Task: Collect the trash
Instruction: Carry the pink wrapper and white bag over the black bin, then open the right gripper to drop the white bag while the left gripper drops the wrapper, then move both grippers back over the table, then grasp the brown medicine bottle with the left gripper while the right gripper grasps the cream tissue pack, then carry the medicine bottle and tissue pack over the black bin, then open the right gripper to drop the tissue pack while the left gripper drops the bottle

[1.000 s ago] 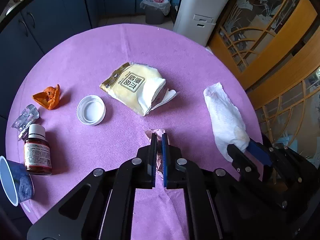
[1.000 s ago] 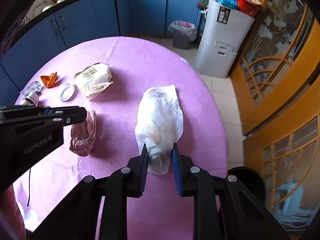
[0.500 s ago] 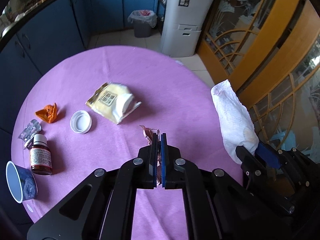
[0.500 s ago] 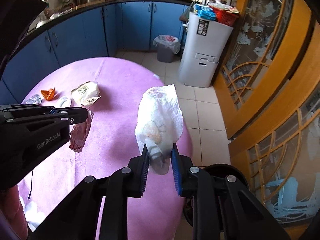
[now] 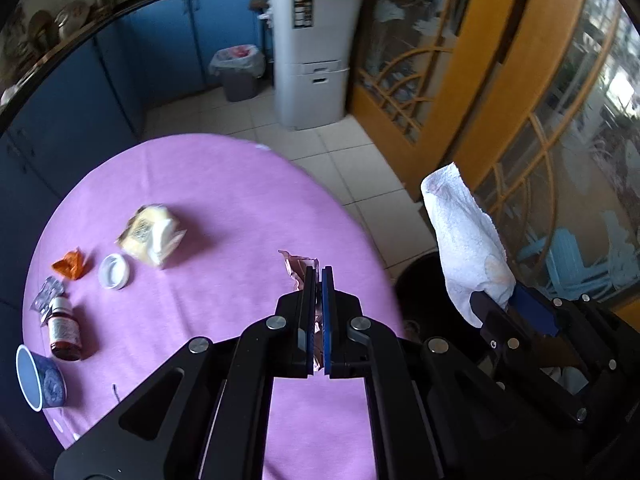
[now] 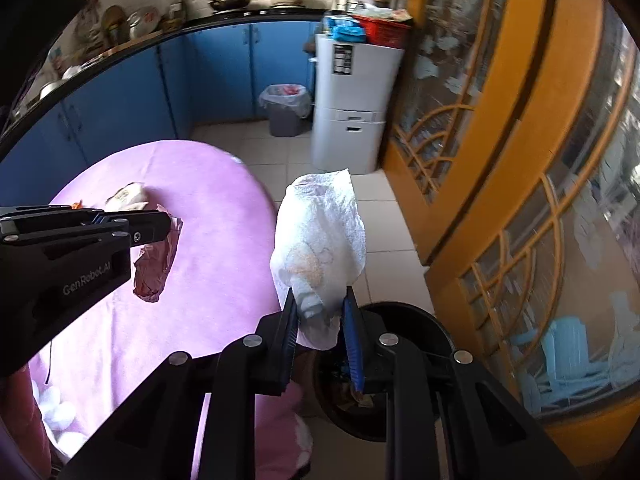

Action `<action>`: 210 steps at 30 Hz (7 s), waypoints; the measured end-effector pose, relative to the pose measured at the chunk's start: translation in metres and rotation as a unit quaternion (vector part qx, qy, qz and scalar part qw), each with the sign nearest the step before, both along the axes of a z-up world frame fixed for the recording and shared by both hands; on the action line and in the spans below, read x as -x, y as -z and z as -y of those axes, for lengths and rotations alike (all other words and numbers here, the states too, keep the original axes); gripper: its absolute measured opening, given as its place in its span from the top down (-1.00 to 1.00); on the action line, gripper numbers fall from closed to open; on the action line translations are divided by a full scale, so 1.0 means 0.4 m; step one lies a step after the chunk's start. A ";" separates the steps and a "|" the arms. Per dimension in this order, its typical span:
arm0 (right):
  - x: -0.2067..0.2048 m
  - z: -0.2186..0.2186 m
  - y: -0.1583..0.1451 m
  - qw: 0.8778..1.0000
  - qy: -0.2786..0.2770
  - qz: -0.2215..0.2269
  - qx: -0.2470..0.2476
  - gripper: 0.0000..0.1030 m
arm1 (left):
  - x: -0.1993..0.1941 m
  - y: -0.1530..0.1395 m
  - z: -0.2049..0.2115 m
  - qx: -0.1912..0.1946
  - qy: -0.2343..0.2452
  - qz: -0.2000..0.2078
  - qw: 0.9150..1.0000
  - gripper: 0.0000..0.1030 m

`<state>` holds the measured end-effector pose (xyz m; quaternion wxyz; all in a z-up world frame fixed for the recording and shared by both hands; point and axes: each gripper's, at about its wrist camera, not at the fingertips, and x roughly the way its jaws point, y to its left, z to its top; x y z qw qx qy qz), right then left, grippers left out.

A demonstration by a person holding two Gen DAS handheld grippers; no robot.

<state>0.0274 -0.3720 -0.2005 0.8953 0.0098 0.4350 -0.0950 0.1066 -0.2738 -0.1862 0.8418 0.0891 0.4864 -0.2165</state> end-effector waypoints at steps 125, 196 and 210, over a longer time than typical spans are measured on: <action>-0.490 -0.497 0.184 0.979 -0.170 -0.110 -0.029 0.28 | -0.193 0.211 -0.696 0.045 -0.239 -0.120 0.963 0.11; 0.034 0.294 0.109 0.988 0.139 -0.020 -0.070 -0.55 | 0.019 0.091 0.245 -0.037 0.092 -0.026 0.995 0.11; 0.070 0.370 0.106 0.978 0.206 -0.007 -0.014 -0.56 | 0.052 0.108 0.327 -0.041 0.124 -0.035 0.991 0.10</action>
